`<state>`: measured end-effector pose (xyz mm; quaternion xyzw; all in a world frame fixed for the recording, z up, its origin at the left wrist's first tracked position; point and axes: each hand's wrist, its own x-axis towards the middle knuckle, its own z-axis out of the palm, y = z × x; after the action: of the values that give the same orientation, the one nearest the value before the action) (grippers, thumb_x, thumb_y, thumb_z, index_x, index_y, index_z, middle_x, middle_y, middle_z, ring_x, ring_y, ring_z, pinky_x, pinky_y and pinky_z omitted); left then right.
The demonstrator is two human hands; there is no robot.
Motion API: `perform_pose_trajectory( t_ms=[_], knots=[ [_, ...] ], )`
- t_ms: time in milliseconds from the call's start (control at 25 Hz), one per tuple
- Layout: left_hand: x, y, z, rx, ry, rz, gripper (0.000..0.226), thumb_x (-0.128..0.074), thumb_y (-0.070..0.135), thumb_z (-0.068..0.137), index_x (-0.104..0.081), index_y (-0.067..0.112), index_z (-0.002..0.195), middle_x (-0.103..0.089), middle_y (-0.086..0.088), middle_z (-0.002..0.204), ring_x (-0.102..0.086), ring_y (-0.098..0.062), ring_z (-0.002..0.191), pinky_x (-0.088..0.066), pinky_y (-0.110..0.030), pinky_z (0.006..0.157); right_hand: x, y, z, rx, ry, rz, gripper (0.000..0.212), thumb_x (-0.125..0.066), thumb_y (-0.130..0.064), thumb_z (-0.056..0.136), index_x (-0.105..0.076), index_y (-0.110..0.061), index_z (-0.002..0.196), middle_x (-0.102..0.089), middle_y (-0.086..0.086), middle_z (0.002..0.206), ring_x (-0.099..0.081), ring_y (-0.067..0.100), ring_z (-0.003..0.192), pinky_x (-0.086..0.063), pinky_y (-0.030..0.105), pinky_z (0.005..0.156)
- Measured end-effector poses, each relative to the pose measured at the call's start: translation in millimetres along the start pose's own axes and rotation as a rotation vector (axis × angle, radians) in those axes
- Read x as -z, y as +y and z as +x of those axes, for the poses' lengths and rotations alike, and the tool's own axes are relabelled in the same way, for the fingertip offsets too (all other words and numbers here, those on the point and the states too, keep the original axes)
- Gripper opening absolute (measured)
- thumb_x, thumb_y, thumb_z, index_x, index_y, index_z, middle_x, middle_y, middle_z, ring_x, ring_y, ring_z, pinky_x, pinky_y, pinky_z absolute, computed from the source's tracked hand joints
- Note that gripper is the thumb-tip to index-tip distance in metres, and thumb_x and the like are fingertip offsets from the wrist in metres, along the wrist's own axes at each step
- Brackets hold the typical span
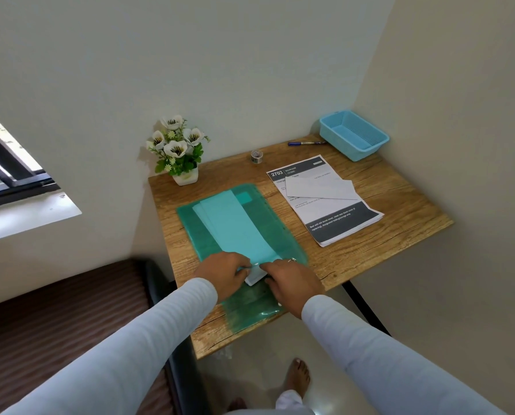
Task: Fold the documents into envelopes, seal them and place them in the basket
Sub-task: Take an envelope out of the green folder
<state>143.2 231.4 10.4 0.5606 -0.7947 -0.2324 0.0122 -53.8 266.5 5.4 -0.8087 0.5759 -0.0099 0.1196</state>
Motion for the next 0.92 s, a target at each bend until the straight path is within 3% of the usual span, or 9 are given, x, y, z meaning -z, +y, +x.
perform_pose_trajectory(
  t_ms=[360,480,600,720,920],
  knots=[
    [0,0,-2,0.022,0.008,-0.025,0.031,-0.052,0.034,0.101,-0.068,0.030,0.127,-0.067,0.008,0.132,-0.062,-0.020,0.118,-0.051,-0.037,0.099,-4,-6,12,0.048,-0.034,-0.189,0.024,-0.042,-0.031,0.106,-0.062,-0.020,0.114,-0.068,0.006,0.104,-0.067,0.034,0.088,-0.054,0.039,0.071],
    [1,1,-2,0.024,0.007,-0.036,0.029,-0.052,0.034,0.101,-0.068,0.031,0.126,-0.068,0.008,0.130,-0.062,-0.020,0.116,-0.052,-0.037,0.098,-2,-7,15,0.080,-0.063,-0.231,0.016,-0.051,-0.023,0.103,-0.060,-0.018,0.115,-0.068,0.007,0.104,-0.069,0.034,0.088,-0.052,0.039,0.070],
    [1,2,-3,0.025,0.003,-0.036,0.030,-0.053,0.034,0.101,-0.068,0.031,0.126,-0.068,0.008,0.129,-0.062,-0.020,0.115,-0.052,-0.037,0.098,4,-9,16,0.169,-0.122,-0.288,0.028,-0.062,-0.016,0.097,-0.055,-0.013,0.125,-0.067,0.010,0.111,-0.068,0.035,0.095,-0.055,0.042,0.076],
    [0,1,-3,0.018,0.006,-0.016,0.032,-0.054,0.037,0.099,-0.066,0.032,0.128,-0.066,0.009,0.130,-0.061,-0.019,0.117,-0.052,-0.038,0.099,2,-12,19,0.227,-0.119,-0.371,0.030,-0.059,-0.014,0.099,-0.051,-0.011,0.128,-0.066,0.011,0.113,-0.069,0.036,0.095,-0.055,0.043,0.075],
    [-13,-2,-11,-0.071,-0.027,0.208,0.063,-0.060,0.046,0.085,-0.045,0.030,0.143,-0.041,0.004,0.153,-0.035,-0.022,0.142,-0.041,-0.043,0.112,0,-6,21,0.230,-0.097,-0.308,0.029,-0.050,-0.013,0.100,-0.050,-0.012,0.130,-0.066,0.012,0.115,-0.067,0.038,0.097,-0.042,0.040,0.068]
  ],
)
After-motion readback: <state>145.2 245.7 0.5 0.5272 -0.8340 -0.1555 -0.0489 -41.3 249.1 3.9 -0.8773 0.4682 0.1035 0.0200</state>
